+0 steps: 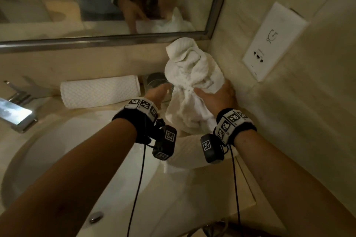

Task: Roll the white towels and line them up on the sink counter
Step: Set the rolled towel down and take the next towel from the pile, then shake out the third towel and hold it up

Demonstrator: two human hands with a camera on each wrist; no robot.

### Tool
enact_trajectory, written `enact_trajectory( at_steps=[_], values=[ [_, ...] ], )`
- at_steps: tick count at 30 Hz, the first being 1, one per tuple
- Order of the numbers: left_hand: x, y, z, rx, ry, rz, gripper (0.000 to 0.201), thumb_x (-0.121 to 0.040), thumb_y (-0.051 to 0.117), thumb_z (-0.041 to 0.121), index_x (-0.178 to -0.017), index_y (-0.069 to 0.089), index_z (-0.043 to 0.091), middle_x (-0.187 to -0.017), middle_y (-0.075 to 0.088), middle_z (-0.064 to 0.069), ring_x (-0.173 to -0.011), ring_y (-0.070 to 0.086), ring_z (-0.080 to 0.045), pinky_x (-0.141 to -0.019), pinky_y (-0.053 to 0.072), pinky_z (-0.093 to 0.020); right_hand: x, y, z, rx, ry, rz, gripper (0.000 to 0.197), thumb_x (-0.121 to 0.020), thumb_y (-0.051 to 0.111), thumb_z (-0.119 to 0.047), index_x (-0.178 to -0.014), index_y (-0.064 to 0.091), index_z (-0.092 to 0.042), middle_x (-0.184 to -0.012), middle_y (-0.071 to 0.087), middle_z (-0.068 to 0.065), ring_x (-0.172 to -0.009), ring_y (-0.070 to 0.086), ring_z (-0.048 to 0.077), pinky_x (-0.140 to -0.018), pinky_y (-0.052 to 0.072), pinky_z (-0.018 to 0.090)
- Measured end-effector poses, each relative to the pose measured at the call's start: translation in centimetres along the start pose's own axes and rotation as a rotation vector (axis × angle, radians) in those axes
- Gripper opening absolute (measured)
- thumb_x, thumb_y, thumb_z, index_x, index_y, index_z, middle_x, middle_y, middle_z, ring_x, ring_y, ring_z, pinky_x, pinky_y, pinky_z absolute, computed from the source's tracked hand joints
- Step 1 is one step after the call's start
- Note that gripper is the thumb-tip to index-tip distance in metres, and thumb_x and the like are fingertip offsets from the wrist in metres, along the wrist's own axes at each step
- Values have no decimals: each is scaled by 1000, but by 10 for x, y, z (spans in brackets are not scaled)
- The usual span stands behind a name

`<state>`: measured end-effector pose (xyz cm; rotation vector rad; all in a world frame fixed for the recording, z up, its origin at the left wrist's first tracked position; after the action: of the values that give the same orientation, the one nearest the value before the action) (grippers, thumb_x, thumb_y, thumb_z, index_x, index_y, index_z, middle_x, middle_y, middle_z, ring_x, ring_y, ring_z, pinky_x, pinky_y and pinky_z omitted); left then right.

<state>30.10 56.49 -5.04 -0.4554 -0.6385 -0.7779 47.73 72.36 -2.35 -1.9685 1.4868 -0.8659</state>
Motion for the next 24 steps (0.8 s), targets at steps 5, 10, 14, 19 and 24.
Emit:
enact_trajectory(
  at_steps=[5,10,14,19,24],
  values=[
    [-3,43,-3,144,-153,-187,75,-78,63,58,-136,39,16,-125,49,-16,-112,51,-35,-94,47,-49,-11,18,2,133,102,-111,143,-38,80,-75,-149,1,-30,-148,21,13,-131,36,36,-104,40,49],
    [-7,64,0,167,-134,-223,58,-83,59,56,-120,55,12,-96,60,-15,-89,58,-33,-88,49,-48,-20,15,-8,-8,94,-81,76,-58,80,-58,-120,58,-20,-116,65,4,-97,64,26,-74,49,27],
    [11,75,8,327,-176,-427,65,-86,51,63,-56,62,6,-51,60,-12,-71,46,-27,-71,45,-41,-15,-19,-40,-223,-112,75,51,-78,72,-31,-126,59,-20,-124,63,0,-111,60,21,-80,45,20],
    [25,72,60,552,48,-616,68,-81,46,70,-123,57,18,-117,61,-19,-108,54,-42,-99,33,-67,5,-39,-90,-674,-264,-174,27,-79,73,-10,-105,67,-17,-90,69,-8,-69,64,-6,-56,46,4],
    [26,43,82,667,197,-417,58,-90,50,49,-137,48,15,-136,54,-14,-127,50,-33,-104,39,-52,20,-8,-98,-726,-185,-466,28,-87,67,-23,-111,67,-8,-103,71,6,-81,70,8,-71,53,20]
  ],
)
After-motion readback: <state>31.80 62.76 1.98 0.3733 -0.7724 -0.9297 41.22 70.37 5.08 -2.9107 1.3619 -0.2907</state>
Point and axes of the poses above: each hand's wrist, its own x-axis away from the middle knuckle, its own y-axis out of the palm, z = x × y, the point moved 10 cm from there along -x, towards the middle knuckle
